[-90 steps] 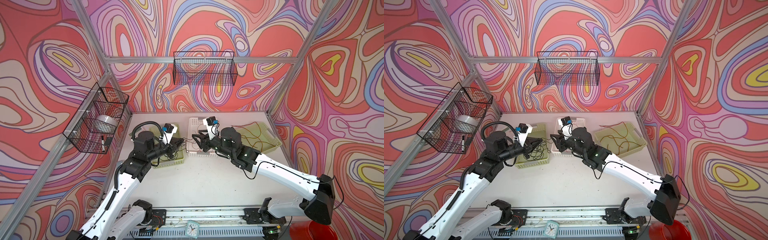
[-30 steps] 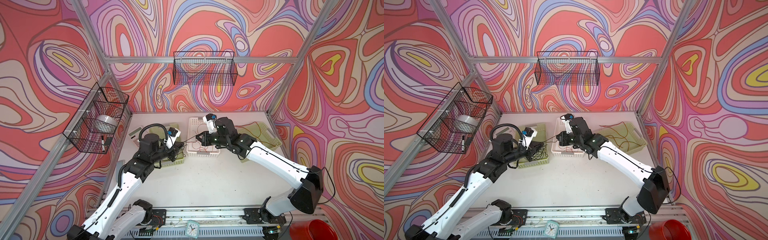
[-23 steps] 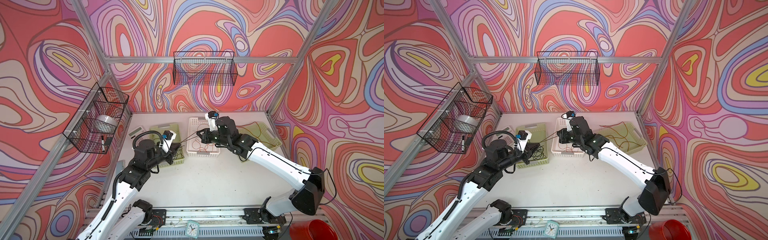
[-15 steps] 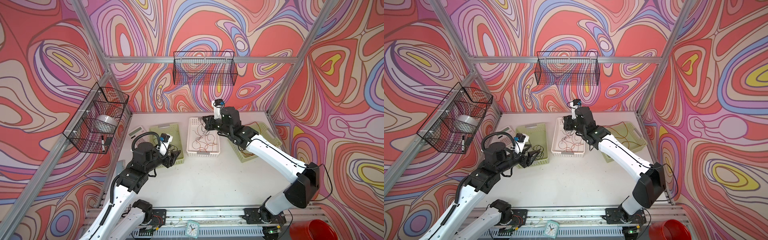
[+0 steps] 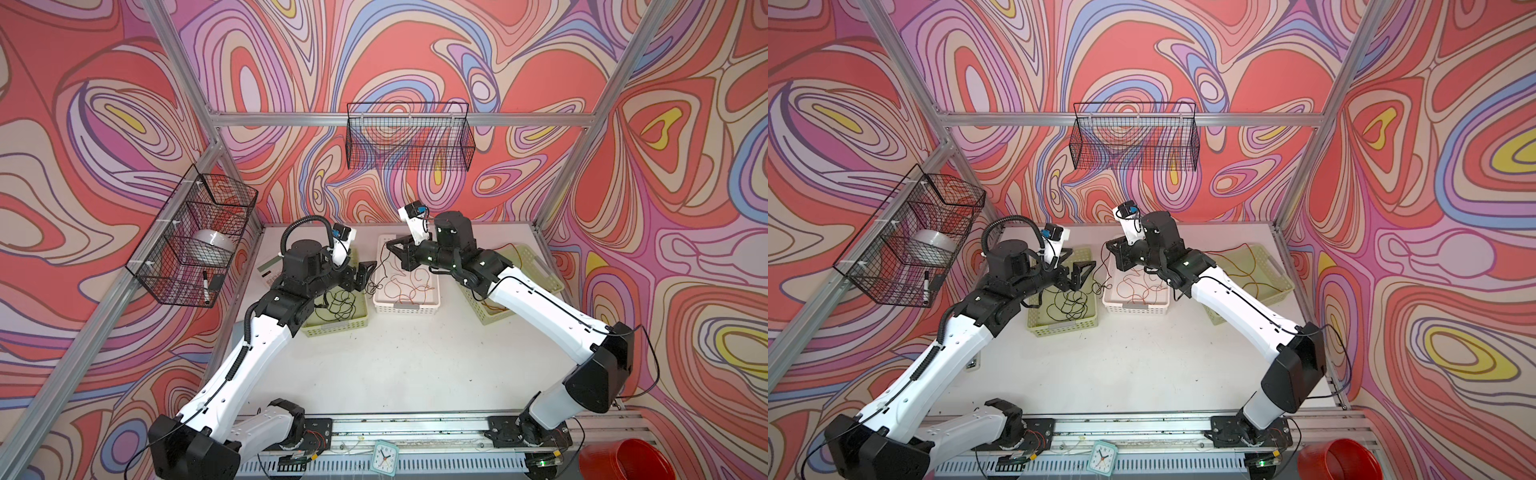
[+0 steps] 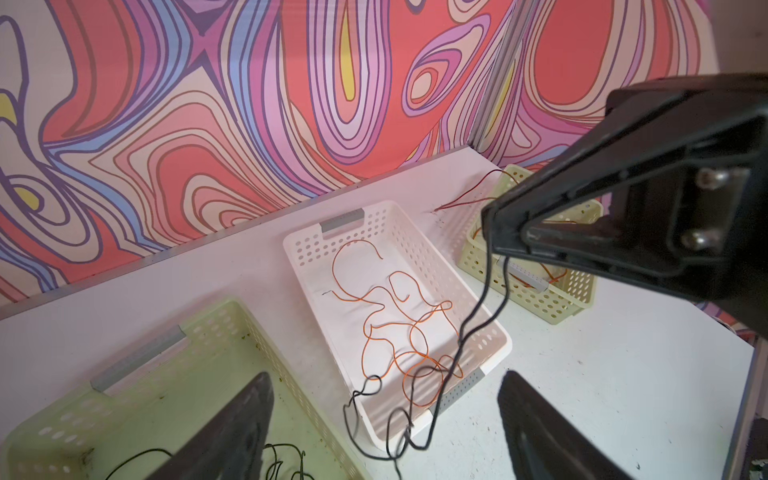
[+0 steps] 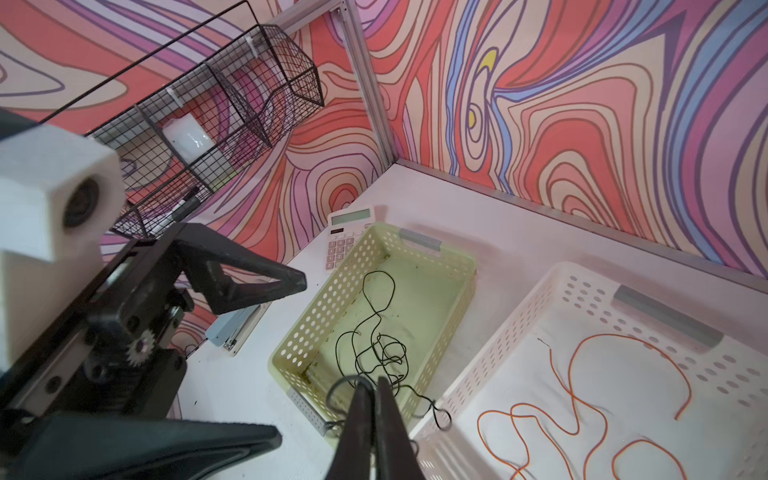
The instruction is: Untangle the cables
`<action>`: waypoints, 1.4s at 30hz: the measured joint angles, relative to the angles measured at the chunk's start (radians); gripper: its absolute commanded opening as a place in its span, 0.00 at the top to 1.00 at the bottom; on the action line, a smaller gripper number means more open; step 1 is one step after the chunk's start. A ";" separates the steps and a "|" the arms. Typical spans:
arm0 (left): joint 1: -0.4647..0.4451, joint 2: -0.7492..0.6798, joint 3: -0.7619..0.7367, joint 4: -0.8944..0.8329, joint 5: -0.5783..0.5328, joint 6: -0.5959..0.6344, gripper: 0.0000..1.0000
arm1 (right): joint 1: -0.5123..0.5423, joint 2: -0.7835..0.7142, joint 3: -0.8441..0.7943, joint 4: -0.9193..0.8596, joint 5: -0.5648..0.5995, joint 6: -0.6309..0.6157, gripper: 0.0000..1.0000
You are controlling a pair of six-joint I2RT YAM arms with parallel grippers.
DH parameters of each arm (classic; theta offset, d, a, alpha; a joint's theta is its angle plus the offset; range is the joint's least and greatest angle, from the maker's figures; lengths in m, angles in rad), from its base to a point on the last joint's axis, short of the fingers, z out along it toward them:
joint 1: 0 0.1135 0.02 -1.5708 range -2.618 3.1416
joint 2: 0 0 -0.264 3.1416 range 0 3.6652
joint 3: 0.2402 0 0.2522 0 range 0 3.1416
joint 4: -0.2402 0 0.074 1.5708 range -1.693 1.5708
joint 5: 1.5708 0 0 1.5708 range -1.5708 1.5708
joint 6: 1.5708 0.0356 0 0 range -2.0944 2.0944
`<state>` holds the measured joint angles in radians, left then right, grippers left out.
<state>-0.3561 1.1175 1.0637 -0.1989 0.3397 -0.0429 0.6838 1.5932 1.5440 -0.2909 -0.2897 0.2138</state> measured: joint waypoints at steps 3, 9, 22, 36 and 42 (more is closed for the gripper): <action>0.000 -0.028 -0.025 0.020 0.018 -0.014 0.14 | 0.012 0.000 0.003 -0.003 -0.024 -0.012 1.00; 0.000 -0.064 -0.058 0.042 0.043 -0.041 0.14 | 0.024 0.000 0.010 -0.011 -0.062 -0.022 1.00; 0.000 0.010 -0.058 0.111 0.034 -0.059 0.69 | 0.057 -0.002 0.010 -0.016 -0.101 -0.038 1.00; -0.082 0.030 0.118 -0.008 -0.037 0.010 1.00 | 0.072 -0.012 -0.058 0.127 0.023 0.063 0.75; -0.106 0.037 0.172 -0.087 -0.121 0.042 1.00 | 0.097 -0.012 -0.082 0.211 0.087 0.140 0.94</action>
<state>-0.4618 1.1542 1.2358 -0.2855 0.2184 -0.0013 0.7807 1.5810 1.4624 -0.0803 -0.2024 0.3542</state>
